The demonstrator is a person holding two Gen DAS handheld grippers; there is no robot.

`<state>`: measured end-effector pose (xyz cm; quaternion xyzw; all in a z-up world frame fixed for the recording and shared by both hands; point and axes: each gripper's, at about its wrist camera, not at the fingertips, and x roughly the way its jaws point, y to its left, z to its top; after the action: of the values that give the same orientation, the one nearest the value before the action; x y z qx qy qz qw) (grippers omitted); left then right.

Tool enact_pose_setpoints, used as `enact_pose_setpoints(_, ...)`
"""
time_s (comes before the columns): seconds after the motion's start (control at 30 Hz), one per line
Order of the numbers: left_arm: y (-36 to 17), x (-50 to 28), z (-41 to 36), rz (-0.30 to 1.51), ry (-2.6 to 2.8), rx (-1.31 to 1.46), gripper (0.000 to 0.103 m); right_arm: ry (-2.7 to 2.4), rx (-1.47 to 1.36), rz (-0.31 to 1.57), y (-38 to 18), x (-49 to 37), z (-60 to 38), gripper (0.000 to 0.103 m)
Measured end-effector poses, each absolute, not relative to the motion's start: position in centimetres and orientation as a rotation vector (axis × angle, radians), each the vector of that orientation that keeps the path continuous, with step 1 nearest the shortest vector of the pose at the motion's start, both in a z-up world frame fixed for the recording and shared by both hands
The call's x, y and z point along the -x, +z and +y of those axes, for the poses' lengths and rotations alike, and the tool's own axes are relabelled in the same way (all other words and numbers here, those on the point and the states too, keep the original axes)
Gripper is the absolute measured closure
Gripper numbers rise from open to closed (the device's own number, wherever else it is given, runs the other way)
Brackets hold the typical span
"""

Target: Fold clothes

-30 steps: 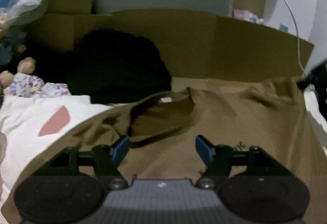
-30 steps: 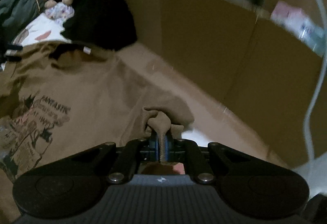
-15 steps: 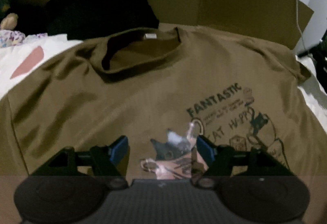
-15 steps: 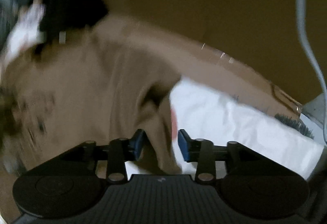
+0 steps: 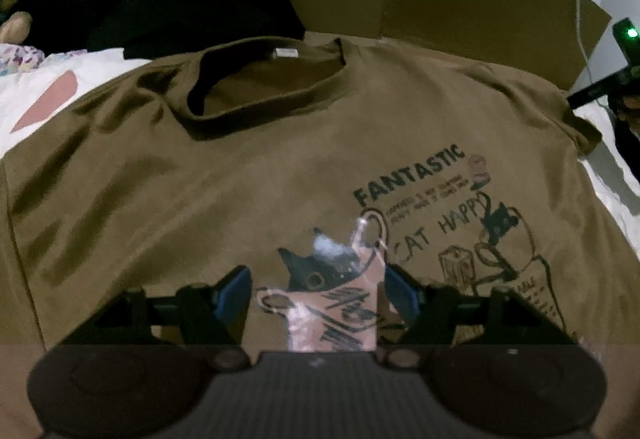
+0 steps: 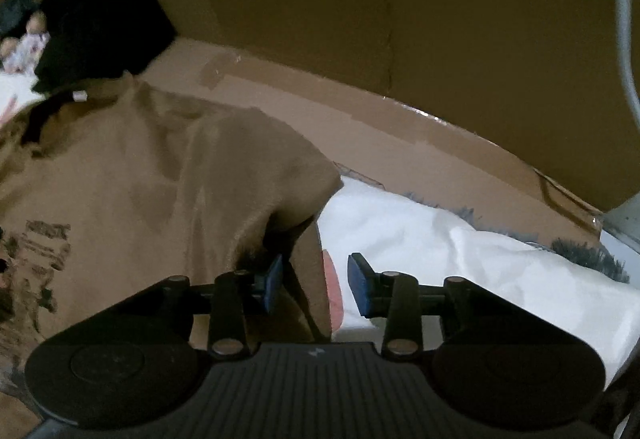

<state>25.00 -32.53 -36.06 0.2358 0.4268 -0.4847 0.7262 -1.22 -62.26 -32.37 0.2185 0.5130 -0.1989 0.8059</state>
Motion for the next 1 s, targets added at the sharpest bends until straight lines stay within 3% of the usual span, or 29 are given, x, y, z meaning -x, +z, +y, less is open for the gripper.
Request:
enact_pose_setpoints(0.1,-36.2,-24.9,-32.3,0.945,-1.072,-0.514,0.027,-0.423,-0.447,1.120,-33.3,0.8,-61.3,0.062)
enact_pose_setpoints(0.17,-36.4,-24.8,-32.1,0.948,-1.073,-0.515,0.026,-0.413,-0.407,1.133,-33.9,0.4,-60.4,0.068)
enact_pose_setpoints(0.23,-36.5,-24.8,-31.9,0.953,-1.073,-0.512,0.026,-0.400,-0.396,1.136,-34.1,0.1,-59.8,0.099)
enact_pose_setpoints(0.6,-38.0,-24.4,-31.8,0.972,-1.056,-0.546,0.022,-0.595,-0.065,1.017,-25.7,2.3,-60.7,0.099)
enact_pose_setpoints(0.7,-38.1,-24.2,-31.9,0.968,-1.060,-0.563,0.022,-0.662,-0.112,1.028,-25.7,3.1,-62.3,0.092)
enact_pose_setpoints(0.77,-38.2,-24.1,-31.9,0.968,-1.059,-0.568,0.021,-0.672,-0.156,1.042,-26.5,3.6,-63.0,0.080)
enact_pose_setpoints(0.83,-38.3,-24.0,-31.9,0.966,-1.062,-0.576,0.020,-0.679,-0.158,1.048,-27.2,4.3,-63.1,0.060)
enact_pose_setpoints(1.0,-38.5,-23.8,-31.9,0.957,-1.071,-0.584,0.015,-0.698,-0.209,0.993,-27.2,6.5,-63.4,0.048)
